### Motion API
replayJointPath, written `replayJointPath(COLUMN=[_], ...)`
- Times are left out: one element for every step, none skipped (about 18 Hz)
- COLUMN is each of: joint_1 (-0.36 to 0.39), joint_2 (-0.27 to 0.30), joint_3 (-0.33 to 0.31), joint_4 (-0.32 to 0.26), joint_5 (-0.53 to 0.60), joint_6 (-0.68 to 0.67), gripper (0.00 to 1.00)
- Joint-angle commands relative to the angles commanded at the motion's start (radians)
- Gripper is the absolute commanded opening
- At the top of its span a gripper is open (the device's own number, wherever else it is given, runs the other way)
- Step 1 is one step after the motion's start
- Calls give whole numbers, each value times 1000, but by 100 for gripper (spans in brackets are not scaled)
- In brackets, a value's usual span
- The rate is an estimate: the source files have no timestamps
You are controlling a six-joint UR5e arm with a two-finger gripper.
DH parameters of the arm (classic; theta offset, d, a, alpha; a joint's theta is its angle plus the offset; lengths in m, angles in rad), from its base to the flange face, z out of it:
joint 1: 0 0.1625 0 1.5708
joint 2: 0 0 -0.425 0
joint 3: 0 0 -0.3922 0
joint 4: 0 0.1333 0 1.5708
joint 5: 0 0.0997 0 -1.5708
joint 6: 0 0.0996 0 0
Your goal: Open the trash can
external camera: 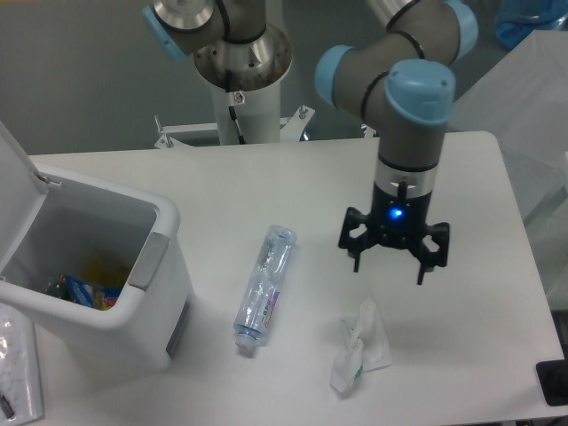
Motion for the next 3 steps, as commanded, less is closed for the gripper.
replayJointPath(joint_1=[0, -2, -3], joint_2=[3, 6, 9], joint_3=[-15, -32, -44], joint_4=[-2, 0, 2], joint_5=[21, 50, 76], joint_6=[31, 45, 53], gripper=[100, 100, 100])
